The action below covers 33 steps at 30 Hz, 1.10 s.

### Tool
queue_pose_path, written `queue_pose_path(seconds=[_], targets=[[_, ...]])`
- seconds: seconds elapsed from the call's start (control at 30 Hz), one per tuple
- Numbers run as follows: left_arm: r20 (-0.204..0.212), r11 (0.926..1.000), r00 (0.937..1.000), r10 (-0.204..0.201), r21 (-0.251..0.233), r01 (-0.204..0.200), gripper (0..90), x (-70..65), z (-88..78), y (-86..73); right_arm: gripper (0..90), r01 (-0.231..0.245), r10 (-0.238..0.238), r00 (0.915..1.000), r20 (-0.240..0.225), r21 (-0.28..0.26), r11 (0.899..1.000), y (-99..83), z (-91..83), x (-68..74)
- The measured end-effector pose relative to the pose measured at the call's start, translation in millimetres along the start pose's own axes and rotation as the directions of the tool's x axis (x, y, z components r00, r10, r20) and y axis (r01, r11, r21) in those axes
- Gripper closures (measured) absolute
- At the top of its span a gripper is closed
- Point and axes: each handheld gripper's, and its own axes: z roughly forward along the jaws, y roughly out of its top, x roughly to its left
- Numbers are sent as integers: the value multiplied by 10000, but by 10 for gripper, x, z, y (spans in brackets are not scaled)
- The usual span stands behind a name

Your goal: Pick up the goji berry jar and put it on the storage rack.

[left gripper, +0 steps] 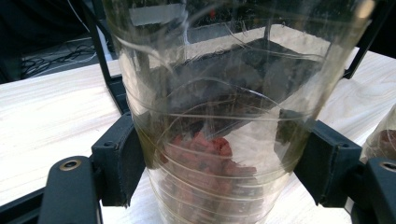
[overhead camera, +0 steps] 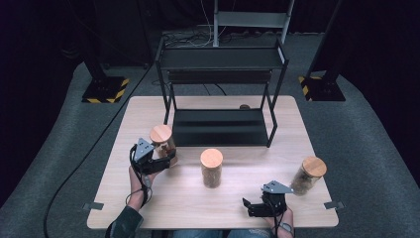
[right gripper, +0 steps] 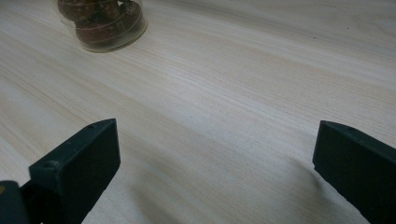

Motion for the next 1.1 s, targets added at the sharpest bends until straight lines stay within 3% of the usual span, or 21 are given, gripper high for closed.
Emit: queue_pose_path(seconds=[1.1], targets=[[276, 9996, 9993, 238, 174, -242, 246, -96, 202, 120, 0, -3, 3, 10000, -31, 26, 10000, 1, 1, -1]])
